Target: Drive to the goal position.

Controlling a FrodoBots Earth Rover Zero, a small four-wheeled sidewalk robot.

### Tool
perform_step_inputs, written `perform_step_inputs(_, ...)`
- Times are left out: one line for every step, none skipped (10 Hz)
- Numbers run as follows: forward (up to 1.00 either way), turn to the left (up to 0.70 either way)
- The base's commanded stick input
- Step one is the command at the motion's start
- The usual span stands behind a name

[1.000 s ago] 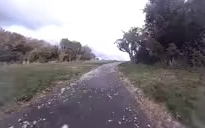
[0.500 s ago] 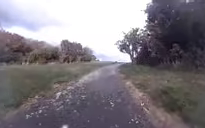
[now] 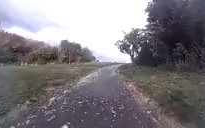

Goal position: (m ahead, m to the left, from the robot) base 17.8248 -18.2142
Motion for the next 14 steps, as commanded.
perform_step_inputs(0.6, -0.15)
perform_step_inputs(0.6, -0.15)
perform_step_inputs(0.6, -0.15)
perform_step_inputs(0.6, -0.15)
perform_step_inputs(0.6, -0.12)
perform_step_inputs(0.6, -0.05)
perform_step_inputs(0.6, 0.0)
perform_step_inputs(0.6, 0.0)
perform_step_inputs(0.6, 0.0)
perform_step_inputs(0.6, 0.0)
perform_step_inputs(0.6, 0.0)
perform_step_inputs(0.6, 0.0)
perform_step_inputs(0.6, 0.0)
perform_step_inputs(0.6, 0.0)
